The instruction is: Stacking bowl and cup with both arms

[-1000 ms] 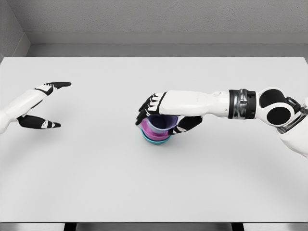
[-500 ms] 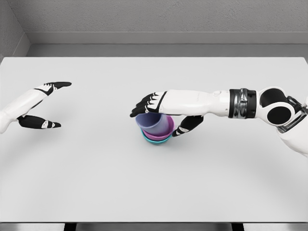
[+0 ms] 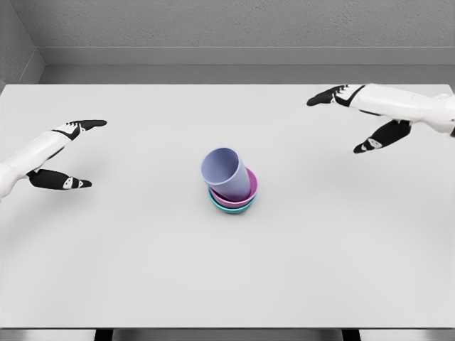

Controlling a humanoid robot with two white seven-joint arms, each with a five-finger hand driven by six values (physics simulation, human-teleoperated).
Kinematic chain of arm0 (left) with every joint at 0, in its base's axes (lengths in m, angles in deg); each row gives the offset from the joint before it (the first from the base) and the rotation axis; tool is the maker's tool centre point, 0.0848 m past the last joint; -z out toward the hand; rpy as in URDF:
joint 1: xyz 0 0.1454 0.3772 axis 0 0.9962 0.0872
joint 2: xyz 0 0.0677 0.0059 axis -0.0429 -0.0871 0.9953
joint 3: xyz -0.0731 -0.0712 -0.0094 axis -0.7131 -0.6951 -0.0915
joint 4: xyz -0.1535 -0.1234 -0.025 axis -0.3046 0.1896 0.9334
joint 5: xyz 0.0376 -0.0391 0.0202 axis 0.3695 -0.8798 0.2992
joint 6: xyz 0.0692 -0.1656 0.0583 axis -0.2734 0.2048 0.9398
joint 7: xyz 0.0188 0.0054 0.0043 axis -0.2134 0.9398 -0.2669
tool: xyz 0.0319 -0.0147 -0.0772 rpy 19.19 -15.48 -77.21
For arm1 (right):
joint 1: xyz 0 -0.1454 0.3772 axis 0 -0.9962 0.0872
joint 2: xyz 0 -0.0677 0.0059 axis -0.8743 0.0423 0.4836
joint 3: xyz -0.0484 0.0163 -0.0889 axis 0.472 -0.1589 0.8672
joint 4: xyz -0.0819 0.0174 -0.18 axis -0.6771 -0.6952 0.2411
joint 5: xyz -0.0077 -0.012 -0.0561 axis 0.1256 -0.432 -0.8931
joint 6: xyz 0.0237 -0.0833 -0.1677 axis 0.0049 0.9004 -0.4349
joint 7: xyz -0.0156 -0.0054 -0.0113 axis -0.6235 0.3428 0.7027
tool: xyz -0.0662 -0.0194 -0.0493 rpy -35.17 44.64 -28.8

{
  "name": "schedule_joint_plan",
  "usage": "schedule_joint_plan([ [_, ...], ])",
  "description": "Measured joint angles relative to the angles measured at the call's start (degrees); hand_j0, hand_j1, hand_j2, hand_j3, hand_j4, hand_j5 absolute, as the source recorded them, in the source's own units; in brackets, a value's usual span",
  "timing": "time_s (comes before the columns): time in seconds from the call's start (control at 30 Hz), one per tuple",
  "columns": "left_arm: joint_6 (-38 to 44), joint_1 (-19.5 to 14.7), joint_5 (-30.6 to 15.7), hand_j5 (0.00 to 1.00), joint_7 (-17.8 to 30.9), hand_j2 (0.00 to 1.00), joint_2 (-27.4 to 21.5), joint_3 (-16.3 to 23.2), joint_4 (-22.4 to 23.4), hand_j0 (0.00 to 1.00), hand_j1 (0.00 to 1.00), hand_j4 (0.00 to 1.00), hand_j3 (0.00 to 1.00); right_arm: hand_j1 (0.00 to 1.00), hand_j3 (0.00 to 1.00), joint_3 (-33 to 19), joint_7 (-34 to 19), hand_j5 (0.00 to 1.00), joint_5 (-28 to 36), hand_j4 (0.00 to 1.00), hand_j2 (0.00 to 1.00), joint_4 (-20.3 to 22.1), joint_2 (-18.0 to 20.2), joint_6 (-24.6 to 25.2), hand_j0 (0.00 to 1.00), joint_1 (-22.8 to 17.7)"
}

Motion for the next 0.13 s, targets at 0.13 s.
schedule_joint_plan([
  [0.13,0.0,0.09,0.0,1.0,0.0,1.0,0.1,0.0,-0.03,1.0,1.0,1.0,1.0,1.0,1.0,-0.3,0.0,1.0,0.16,1.0,1.0,-1.71,0.5,-0.45,1.0,0.0],
])
